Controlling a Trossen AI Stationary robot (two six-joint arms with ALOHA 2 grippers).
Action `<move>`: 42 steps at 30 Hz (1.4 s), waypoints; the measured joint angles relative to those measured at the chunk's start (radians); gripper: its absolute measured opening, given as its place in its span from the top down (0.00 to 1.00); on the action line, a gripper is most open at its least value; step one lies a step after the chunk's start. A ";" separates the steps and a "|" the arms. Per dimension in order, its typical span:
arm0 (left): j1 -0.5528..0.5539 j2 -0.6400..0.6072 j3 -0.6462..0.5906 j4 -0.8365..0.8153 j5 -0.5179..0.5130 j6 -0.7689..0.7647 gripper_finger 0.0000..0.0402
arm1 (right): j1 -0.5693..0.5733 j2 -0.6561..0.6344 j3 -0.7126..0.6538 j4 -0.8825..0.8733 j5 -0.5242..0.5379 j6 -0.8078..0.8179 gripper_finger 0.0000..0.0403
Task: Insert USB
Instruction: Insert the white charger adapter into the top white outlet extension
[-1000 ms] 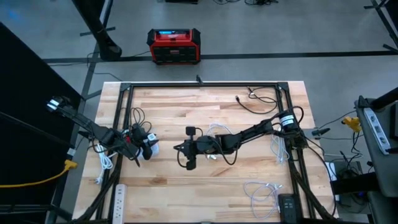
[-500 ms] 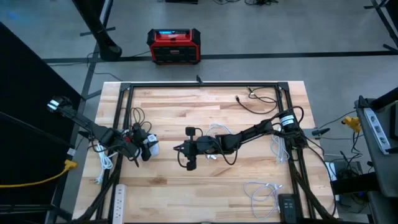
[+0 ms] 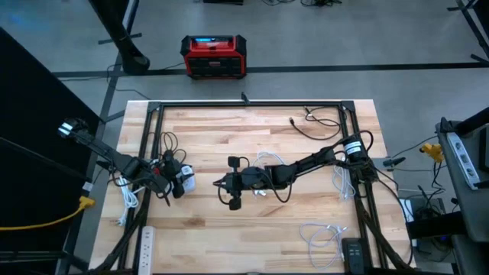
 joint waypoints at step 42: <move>0.034 -0.541 -0.007 -0.005 0.187 0.211 0.66 | 0.013 -0.001 0.000 0.040 -0.043 0.016 1.00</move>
